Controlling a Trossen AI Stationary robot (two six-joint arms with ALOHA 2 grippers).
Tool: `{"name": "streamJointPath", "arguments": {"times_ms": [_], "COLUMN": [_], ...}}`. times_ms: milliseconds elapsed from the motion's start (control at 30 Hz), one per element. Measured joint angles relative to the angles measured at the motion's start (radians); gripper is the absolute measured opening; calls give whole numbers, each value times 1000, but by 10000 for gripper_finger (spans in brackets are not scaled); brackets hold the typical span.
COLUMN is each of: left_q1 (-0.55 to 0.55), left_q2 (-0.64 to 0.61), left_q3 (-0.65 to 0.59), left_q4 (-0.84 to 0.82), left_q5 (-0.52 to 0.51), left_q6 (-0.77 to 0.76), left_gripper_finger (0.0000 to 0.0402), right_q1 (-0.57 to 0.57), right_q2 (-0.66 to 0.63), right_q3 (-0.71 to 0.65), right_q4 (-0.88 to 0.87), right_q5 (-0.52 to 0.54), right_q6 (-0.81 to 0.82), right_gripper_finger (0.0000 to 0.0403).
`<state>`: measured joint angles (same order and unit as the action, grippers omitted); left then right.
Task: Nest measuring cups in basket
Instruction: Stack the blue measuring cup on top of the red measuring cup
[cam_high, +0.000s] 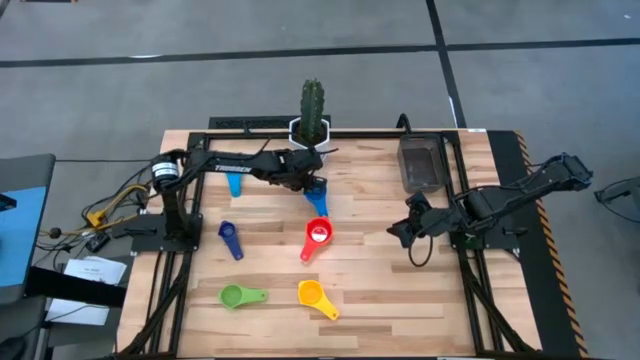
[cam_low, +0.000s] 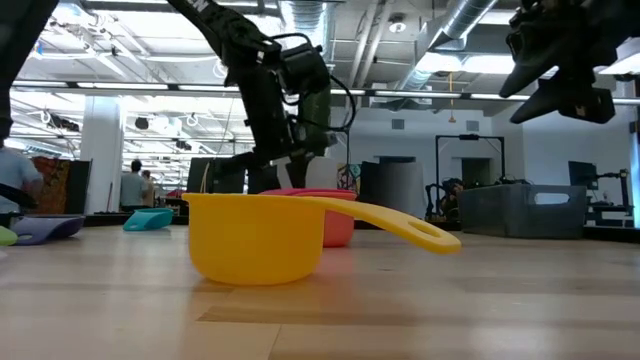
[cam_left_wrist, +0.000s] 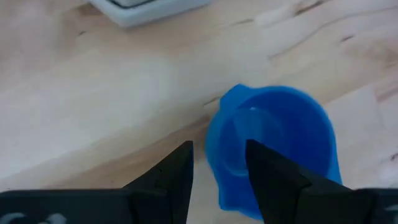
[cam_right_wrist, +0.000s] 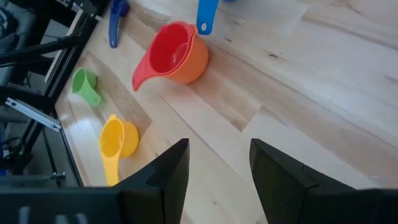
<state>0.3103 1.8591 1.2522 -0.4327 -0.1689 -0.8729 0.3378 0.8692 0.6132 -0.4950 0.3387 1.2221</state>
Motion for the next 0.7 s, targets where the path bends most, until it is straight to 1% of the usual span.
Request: {"name": "streamJointPath", "arguments": {"times_ms": [133, 233, 300, 367, 467, 500, 700], "left_q1": [1, 0, 0, 0, 7, 9, 13], "left_q2": [31, 44, 43, 43, 42, 42, 42], "left_q3": [0, 1, 1, 2, 2, 2, 2], "left_q4": [-4, -4, 1, 2, 5, 5, 4], "left_q5": [25, 34, 25, 1, -2, -2, -21], "left_q6": [22, 23, 24, 26, 43, 50, 84], "left_gripper_finger": [134, 118, 95, 65, 16, 9, 3], "right_q1": [-2, -11, -14, -15, -24, -27, -32], "right_q2": [0, 0, 0, 0, 0, 0, 0], "right_q3": [0, 0, 0, 0, 0, 0, 0], "right_q4": [-3, -8, -8, -9, -15, -17, -24], "right_q5": [0, -4, -4, -4, -11, -15, -27], "right_q6": [0, 0, 0, 0, -3, -3, -3], "right_gripper_finger": [192, 186, 182, 178, 173, 171, 160]}}
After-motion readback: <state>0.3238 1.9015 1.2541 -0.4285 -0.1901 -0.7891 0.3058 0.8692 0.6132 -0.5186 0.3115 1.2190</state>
